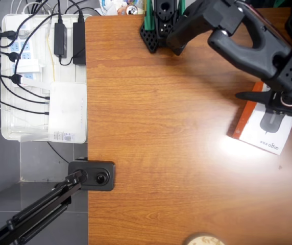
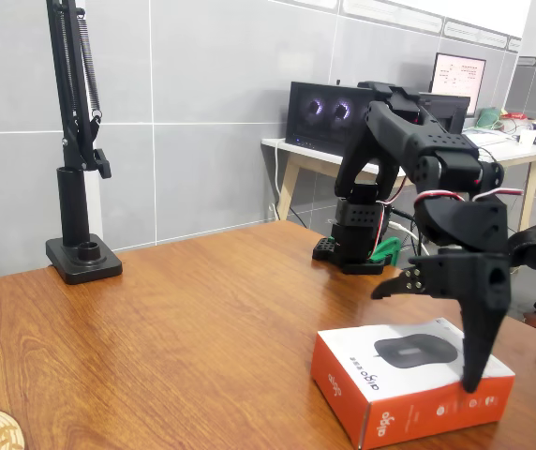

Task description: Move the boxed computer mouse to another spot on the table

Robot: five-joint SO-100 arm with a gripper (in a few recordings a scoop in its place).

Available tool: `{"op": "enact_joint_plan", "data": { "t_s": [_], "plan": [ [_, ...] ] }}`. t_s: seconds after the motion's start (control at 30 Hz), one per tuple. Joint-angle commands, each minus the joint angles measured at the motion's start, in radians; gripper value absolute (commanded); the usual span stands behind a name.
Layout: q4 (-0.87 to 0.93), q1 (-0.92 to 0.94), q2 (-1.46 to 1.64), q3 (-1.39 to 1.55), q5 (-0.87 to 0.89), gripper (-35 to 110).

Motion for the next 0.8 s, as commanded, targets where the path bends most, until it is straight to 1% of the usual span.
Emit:
{"op": "enact_joint_plan", "data": {
  "t_s": [0.0, 0.2, 0.23, 0.27, 0.3, 0.43, 0.47, 0.57, 0.63, 0.7, 0.77],
  "plan": [
    [-0.057, -0.003, -0.018, 0.008, -0.006, 105],
    [-0.176, 0.029, -0.153, 0.005, 0.005, 104],
    [-0.173, 0.034, -0.167, -0.006, 0.009, 99],
    [-0.147, 0.040, -0.176, -0.026, 0.018, 89],
    [-0.112, 0.046, -0.179, -0.055, 0.031, 76],
    [-0.066, 0.081, -0.164, -0.173, 0.061, 12],
    [-0.066, 0.092, -0.156, -0.201, 0.078, 2],
    [-0.069, 0.123, -0.152, -0.322, 0.189, 0],
    [-0.008, 0.155, -0.150, -0.436, 0.238, 0],
    [0.008, 0.206, -0.115, -0.522, 0.235, 0],
    [-0.037, 0.282, -0.017, -0.517, 0.221, 0]
  ]
}}
